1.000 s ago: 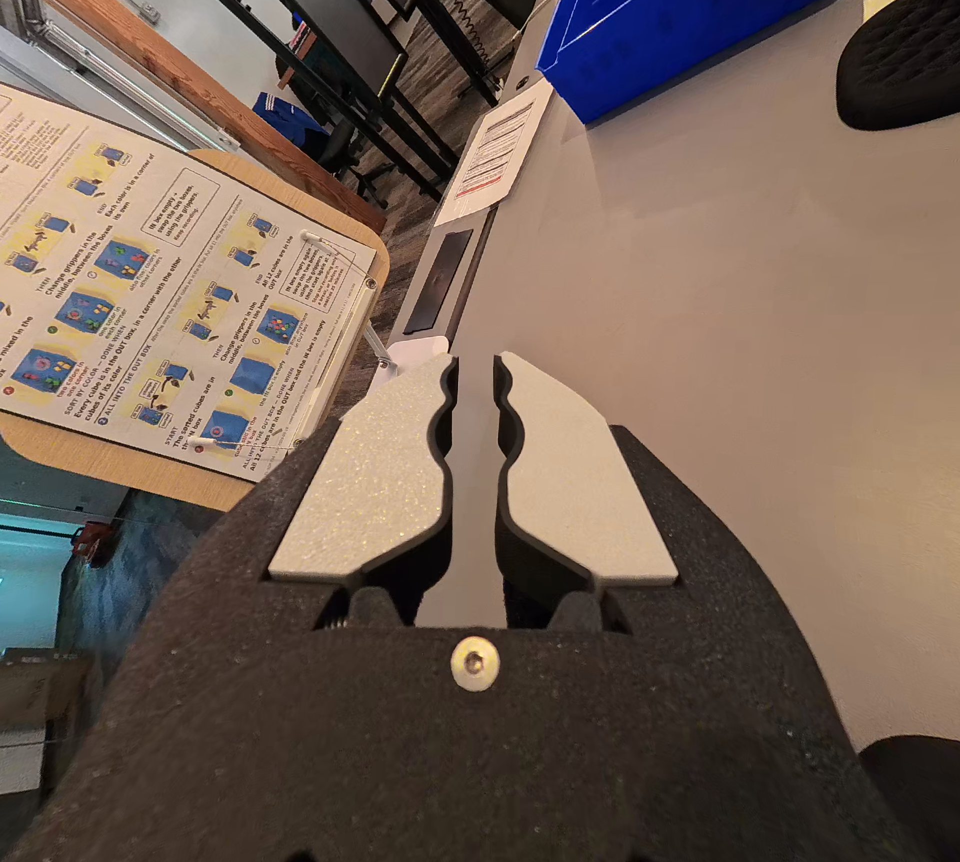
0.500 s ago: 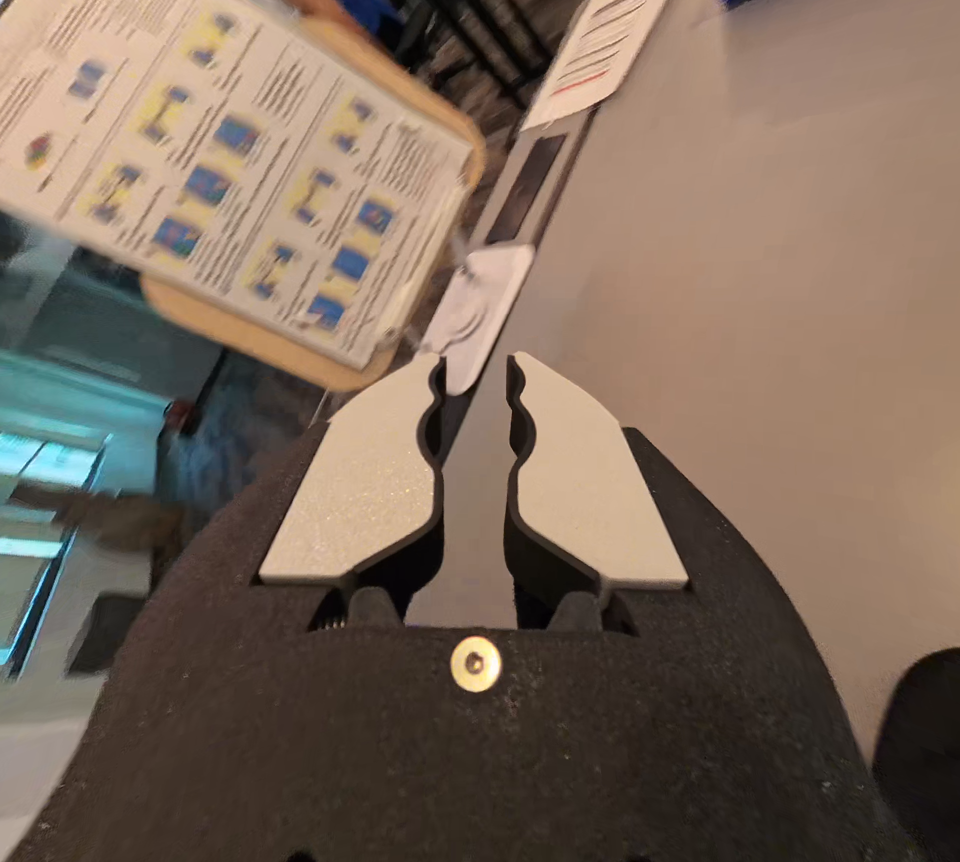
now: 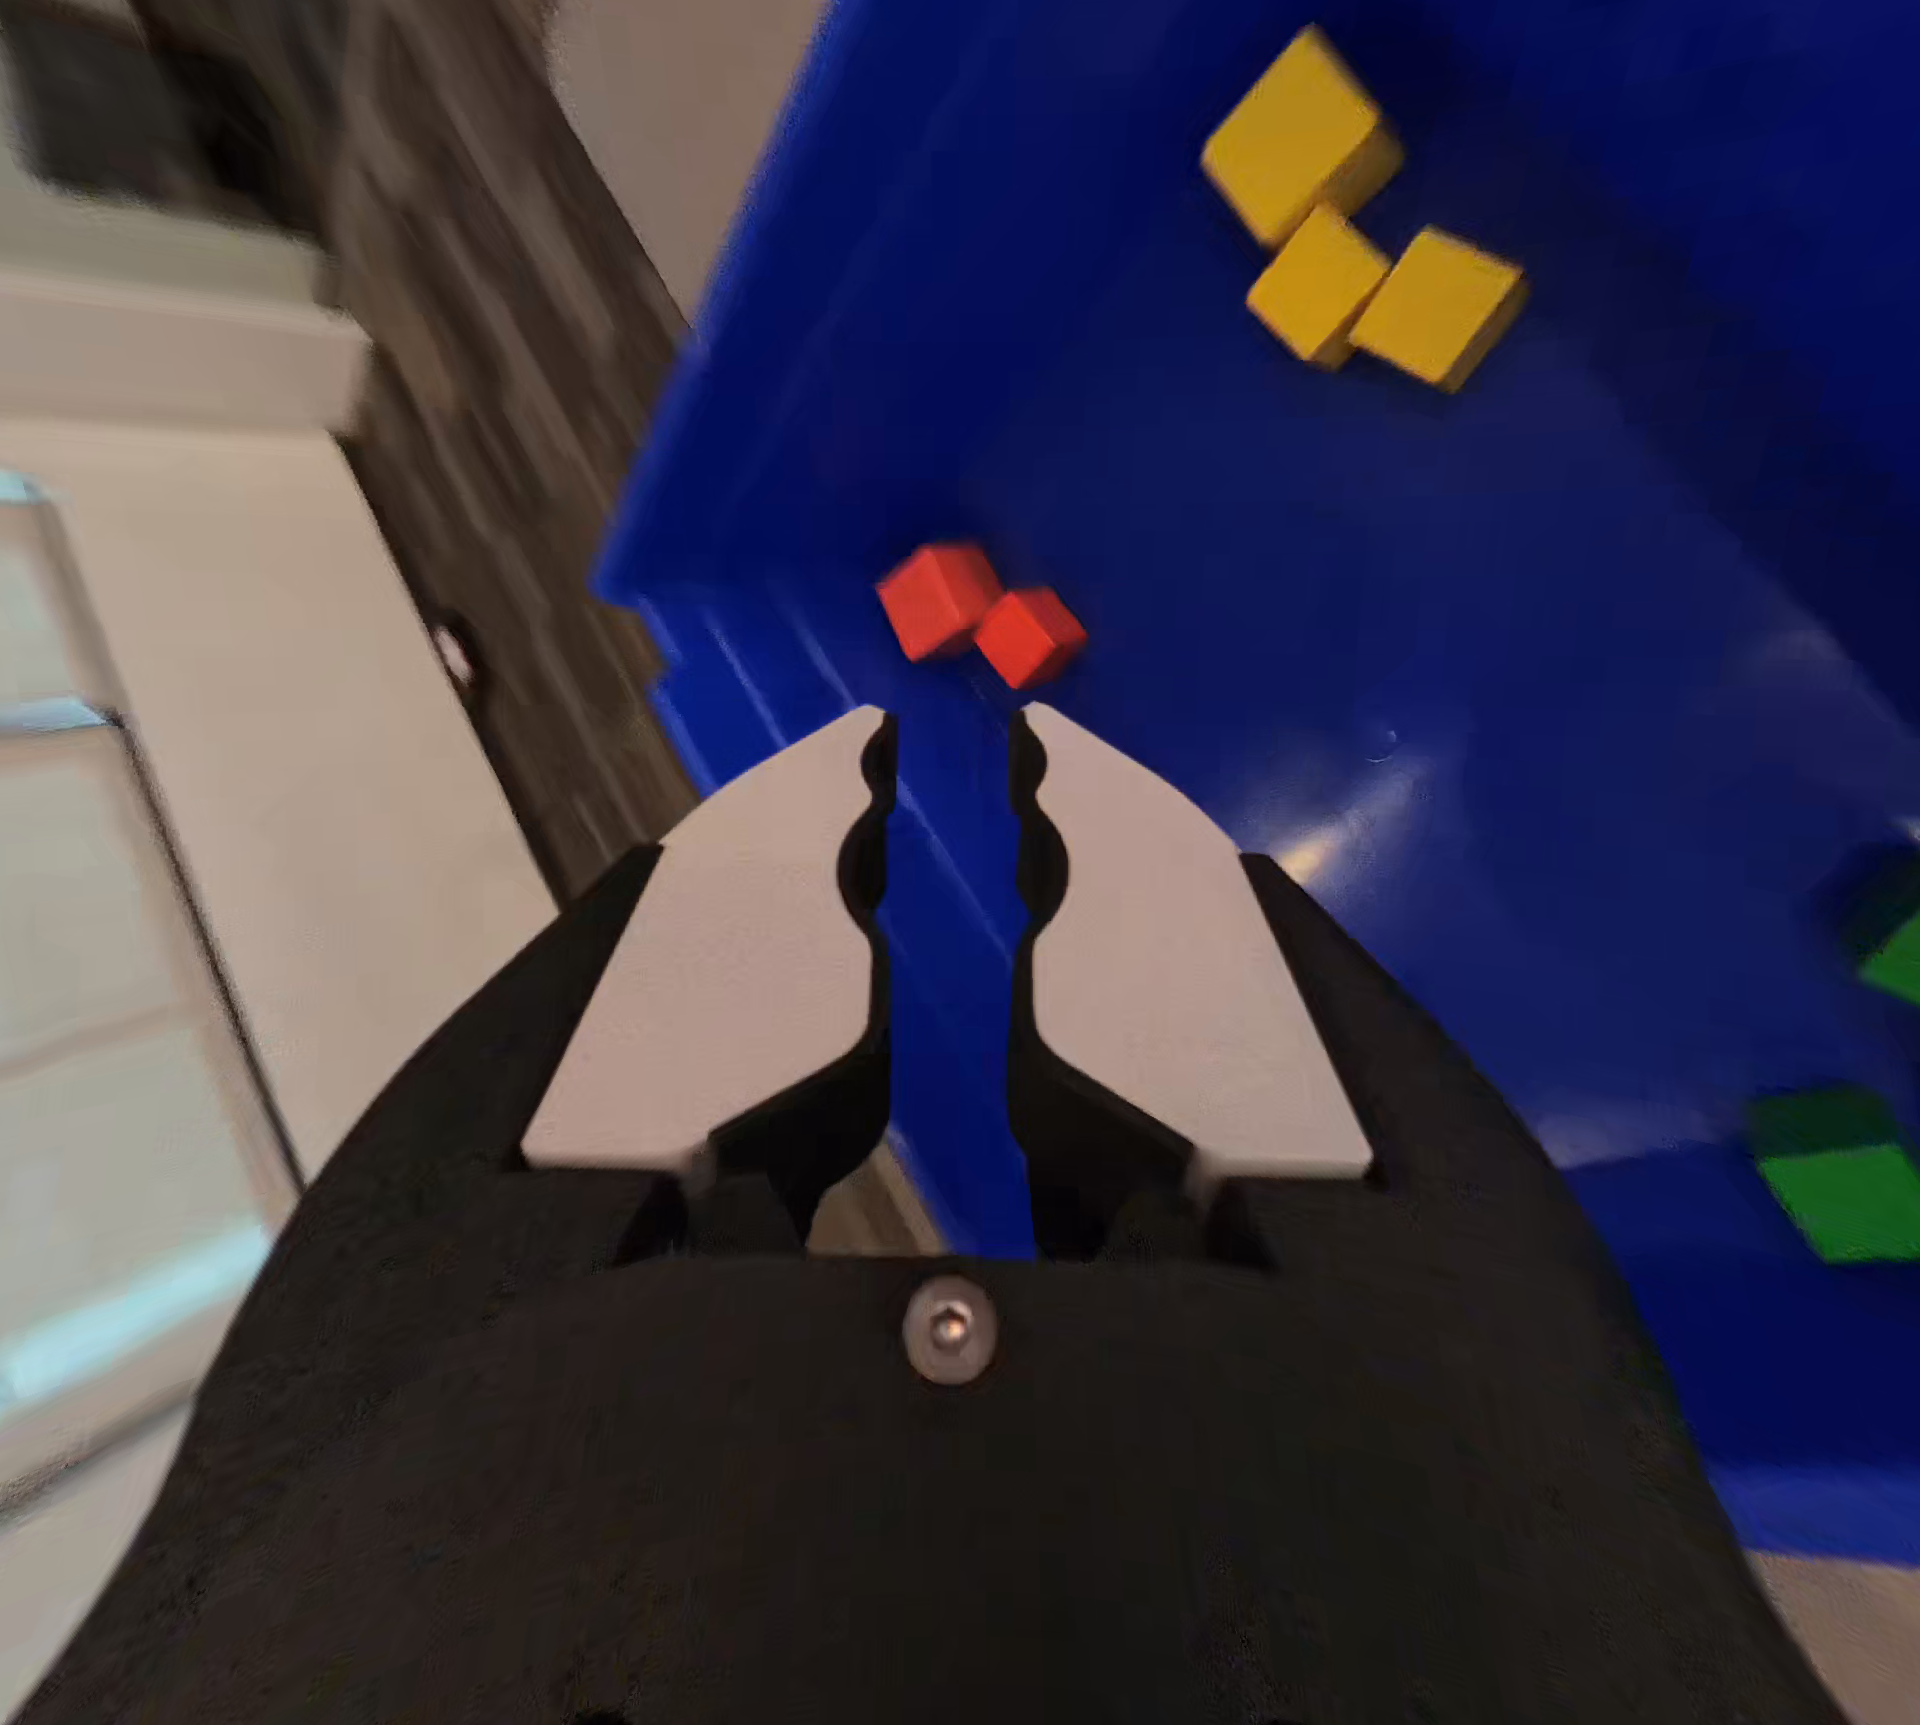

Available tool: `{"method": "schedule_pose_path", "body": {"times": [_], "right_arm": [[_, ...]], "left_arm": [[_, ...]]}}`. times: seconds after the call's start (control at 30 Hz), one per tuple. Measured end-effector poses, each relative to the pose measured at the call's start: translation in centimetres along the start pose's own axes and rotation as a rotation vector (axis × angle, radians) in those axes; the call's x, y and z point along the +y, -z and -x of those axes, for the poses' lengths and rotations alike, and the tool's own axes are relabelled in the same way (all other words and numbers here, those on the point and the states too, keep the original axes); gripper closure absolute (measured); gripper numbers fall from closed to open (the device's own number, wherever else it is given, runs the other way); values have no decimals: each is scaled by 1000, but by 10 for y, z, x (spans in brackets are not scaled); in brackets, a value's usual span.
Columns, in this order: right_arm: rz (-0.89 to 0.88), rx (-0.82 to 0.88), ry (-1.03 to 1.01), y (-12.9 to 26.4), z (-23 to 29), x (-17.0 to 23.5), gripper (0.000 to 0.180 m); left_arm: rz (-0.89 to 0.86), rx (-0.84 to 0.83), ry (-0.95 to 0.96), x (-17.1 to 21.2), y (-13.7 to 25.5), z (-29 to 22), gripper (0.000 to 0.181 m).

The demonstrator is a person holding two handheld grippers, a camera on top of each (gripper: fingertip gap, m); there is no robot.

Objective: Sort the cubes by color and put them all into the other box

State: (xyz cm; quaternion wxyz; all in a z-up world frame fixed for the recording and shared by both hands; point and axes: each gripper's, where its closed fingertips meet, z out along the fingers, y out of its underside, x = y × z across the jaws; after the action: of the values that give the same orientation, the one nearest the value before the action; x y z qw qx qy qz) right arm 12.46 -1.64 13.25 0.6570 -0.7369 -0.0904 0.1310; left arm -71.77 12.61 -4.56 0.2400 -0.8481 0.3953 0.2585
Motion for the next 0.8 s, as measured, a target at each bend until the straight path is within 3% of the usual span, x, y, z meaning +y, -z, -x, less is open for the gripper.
{"method": "schedule_pose_path", "body": {"times": [0.13, 0.23, 0.5, 0.7, 0.8], "right_arm": [[17, -24, 18, -9, 11, 0, 134], [50, -27, 30, -14, 14, 4, 134], [94, -48, 45, -24, 20, 12, 134], [121, -58, 66, -26, 24, 16, 135], [128, -62, 67, -27, 25, 17, 135]], "left_arm": [[332, 56, 380, 40, -42, -9, 162], [294, 146, 595, 30, -57, -17, 161], [281, 235, 673, 22, -84, -22, 138], [271, 222, 681, 17, -95, -19, 156], [299, 238, 677, 19, -93, -21, 157]]}}
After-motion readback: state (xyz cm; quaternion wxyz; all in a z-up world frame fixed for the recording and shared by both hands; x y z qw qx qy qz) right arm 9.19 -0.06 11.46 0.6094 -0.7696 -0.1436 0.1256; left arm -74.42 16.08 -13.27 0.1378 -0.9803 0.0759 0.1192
